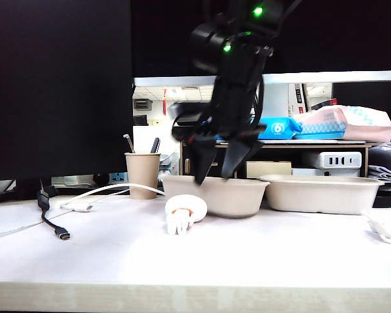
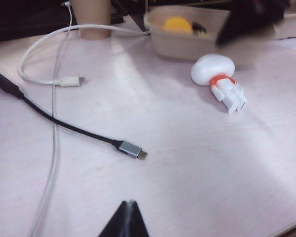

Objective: Put the dolls with similar colors into the same paper box, while dolls with different colors go into separate paper boxes.

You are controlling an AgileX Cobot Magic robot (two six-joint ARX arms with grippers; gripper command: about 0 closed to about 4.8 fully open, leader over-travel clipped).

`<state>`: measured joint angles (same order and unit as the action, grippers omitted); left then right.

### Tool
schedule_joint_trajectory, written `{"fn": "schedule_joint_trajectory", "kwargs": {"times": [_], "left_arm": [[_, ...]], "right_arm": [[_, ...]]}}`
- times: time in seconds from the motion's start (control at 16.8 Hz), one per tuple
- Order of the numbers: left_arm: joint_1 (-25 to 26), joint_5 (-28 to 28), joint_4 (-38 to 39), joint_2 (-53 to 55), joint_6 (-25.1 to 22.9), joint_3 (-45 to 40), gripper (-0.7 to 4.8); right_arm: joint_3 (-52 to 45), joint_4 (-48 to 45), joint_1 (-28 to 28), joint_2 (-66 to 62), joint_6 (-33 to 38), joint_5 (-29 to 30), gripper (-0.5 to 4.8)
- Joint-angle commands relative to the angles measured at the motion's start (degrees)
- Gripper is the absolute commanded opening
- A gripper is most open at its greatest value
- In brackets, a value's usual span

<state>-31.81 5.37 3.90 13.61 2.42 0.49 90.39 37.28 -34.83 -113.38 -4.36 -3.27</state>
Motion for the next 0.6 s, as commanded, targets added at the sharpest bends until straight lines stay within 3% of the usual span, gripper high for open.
{"fn": "schedule_joint_trajectory", "kwargs": {"times": [0.06, 0.36, 0.48, 0.6], "left_arm": [[0.1, -0.2, -0.5, 0.0, 0.1, 0.0, -0.05], [0.1, -0.2, -0.5, 0.0, 0.1, 0.0, -0.05], [0.1, -0.2, -0.5, 0.0, 0.1, 0.0, -0.05], [0.1, -0.2, -0.5, 0.0, 0.1, 0.0, -0.05]], "right_arm": [[4.7, 2.0, 0.4, 0.5, -0.1, -0.2, 2.97], [10.1, 12.0, -1.0, 0.6, 3.0, 4.4, 2.97], [10.0, 17.0, -2.8, 0.6, 3.1, 9.3, 2.98], [10.0, 21.0, -6.1, 0.6, 2.4, 9.6, 2.98]]}}
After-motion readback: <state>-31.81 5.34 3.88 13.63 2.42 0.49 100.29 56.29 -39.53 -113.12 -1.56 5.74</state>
